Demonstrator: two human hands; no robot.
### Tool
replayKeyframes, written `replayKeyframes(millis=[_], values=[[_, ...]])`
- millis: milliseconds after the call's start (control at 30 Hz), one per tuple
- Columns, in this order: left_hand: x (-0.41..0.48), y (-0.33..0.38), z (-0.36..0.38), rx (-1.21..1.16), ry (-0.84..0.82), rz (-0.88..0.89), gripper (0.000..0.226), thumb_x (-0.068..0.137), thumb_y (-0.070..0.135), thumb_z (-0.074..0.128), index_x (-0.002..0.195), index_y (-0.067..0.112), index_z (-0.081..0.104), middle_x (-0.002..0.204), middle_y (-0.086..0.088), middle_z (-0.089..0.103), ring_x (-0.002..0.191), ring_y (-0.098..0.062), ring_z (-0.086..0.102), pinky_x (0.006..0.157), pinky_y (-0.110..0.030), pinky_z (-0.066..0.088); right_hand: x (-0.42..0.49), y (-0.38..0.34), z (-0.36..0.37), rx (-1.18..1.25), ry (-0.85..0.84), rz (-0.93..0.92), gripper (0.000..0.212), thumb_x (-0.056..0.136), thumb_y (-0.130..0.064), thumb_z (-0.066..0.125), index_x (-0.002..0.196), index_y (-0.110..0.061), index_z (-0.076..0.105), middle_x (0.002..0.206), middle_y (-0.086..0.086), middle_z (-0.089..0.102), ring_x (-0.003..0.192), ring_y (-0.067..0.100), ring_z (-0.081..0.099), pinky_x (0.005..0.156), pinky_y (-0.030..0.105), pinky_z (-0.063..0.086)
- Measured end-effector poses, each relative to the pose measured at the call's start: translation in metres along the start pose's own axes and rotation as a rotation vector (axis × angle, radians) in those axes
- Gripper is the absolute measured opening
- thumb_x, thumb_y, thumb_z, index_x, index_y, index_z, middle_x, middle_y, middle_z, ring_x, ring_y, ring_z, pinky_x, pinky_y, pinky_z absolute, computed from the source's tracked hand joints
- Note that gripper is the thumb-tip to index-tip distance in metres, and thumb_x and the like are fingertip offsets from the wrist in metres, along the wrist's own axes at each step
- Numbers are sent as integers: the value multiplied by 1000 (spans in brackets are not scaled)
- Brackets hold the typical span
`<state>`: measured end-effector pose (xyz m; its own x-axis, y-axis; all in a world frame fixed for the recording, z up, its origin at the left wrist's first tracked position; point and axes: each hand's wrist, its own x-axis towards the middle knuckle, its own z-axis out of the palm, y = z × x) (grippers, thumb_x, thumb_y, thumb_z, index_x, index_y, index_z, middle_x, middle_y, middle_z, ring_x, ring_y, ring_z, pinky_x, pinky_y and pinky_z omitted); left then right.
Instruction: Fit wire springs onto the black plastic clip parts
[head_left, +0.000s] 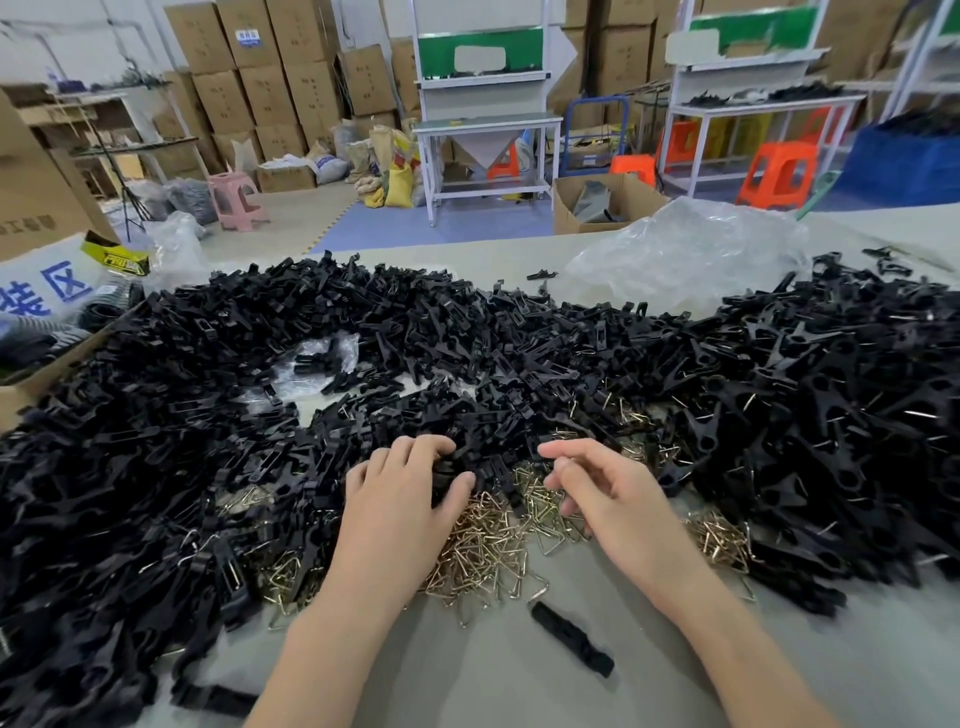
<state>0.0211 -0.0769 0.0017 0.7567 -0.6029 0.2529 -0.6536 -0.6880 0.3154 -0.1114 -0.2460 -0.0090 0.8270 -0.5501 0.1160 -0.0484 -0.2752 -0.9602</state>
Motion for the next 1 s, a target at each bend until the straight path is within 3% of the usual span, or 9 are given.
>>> replayKeyframes(millis=[67, 200, 267, 367, 467, 667, 800, 900, 1000], values=[[-1, 1, 0, 9, 32, 34, 37, 96, 56, 41, 126, 36, 51, 120, 18, 54, 117, -11, 51, 105, -33, 28, 0, 1, 0, -19, 6, -3, 28, 104, -25, 54, 105, -50, 69, 91, -14, 72, 74, 3, 66, 62, 13, 47], [-2, -2, -1, 133, -119, 138, 70, 92, 68, 19, 154, 37, 27, 130, 16, 45, 128, -12, 38, 114, -35, 19, 1, 3, 0, -50, 7, -6, 27, 104, -25, 53, 106, -47, 69, 91, -15, 73, 75, 4, 67, 63, 14, 46], [-1, -1, 0, 126, -139, 135, 71, 91, 71, 20, 154, 38, 27, 132, 14, 43, 130, -12, 35, 116, -34, 18, 1, 3, 0, -56, 6, -6, 27, 104, -25, 54, 106, -46, 69, 91, -14, 73, 75, 4, 66, 63, 14, 46], [-3, 5, 0, 69, -41, 121, 47, 97, 61, 39, 138, 39, 43, 124, 15, 50, 124, -13, 43, 110, -31, 21, 0, 3, 0, -65, 11, -8, 26, 104, -24, 54, 106, -44, 70, 90, -14, 73, 74, 4, 66, 62, 14, 47], [-6, 7, -1, 45, 33, 125, 27, 99, 53, 46, 121, 38, 48, 113, 18, 55, 115, -12, 50, 106, -29, 24, -1, 2, 0, -69, 21, -12, 27, 104, -24, 53, 105, -44, 70, 89, -14, 73, 74, 4, 66, 62, 15, 47], [-5, 4, -12, -67, 301, 59, 31, 101, 45, 36, 110, 23, 56, 75, 11, 62, 78, -17, 62, 100, -33, 33, -2, 2, 0, -68, 22, -22, 28, 105, -23, 52, 109, -48, 67, 91, -14, 72, 76, 6, 68, 62, 18, 49], [-4, -2, -15, -187, 376, -11, 39, 101, 45, 30, 114, 18, 54, 75, 8, 64, 77, -18, 59, 100, -33, 33, -2, 2, -1, -64, 17, -23, 29, 105, -23, 52, 109, -48, 66, 91, -14, 72, 76, 5, 67, 63, 19, 50], [-5, -4, -18, -246, 432, -35, 33, 102, 43, 32, 114, 20, 51, 66, 10, 61, 69, -16, 57, 91, -25, 28, -2, 2, -1, -53, 8, -21, 28, 105, -23, 53, 111, -47, 66, 92, -14, 72, 76, 5, 67, 63, 18, 50], [-3, -8, -19, -285, 432, -48, 35, 102, 44, 31, 118, 21, 51, 73, 12, 67, 74, -13, 61, 88, -24, 26, -2, 4, -1, -46, 9, -20, 27, 105, -24, 53, 111, -47, 66, 92, -14, 72, 77, 5, 67, 63, 17, 50]])
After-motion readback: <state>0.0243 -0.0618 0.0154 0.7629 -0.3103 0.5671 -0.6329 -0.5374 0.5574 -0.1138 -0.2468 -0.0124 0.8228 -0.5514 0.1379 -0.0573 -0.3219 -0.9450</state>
